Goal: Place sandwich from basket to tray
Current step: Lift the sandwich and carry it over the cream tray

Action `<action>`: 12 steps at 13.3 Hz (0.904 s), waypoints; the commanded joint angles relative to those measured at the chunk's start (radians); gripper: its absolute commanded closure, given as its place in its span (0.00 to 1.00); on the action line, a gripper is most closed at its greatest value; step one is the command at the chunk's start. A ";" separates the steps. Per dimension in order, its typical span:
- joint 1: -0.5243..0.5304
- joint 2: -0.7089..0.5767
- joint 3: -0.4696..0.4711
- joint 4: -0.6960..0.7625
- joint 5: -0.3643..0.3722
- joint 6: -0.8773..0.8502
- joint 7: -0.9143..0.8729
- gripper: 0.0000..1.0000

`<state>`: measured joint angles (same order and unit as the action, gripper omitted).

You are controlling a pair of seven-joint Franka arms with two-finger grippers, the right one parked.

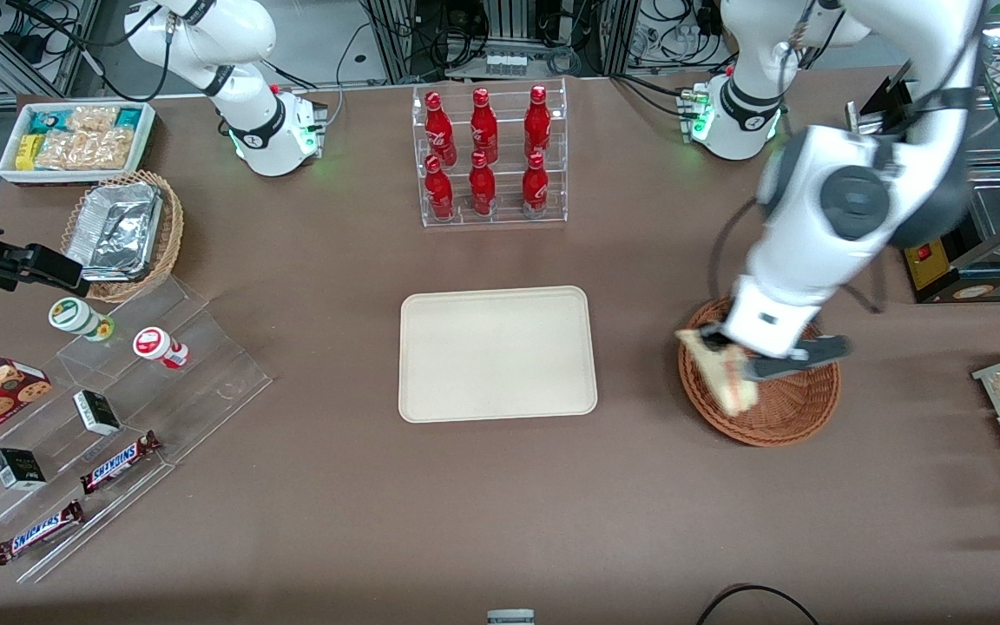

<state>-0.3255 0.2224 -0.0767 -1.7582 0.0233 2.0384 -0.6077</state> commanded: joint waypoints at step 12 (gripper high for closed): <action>-0.395 0.497 0.012 0.387 0.018 0.163 -0.145 1.00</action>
<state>-0.6962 0.6850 -0.0772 -1.4167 0.0237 2.1954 -0.7244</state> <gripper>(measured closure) 0.828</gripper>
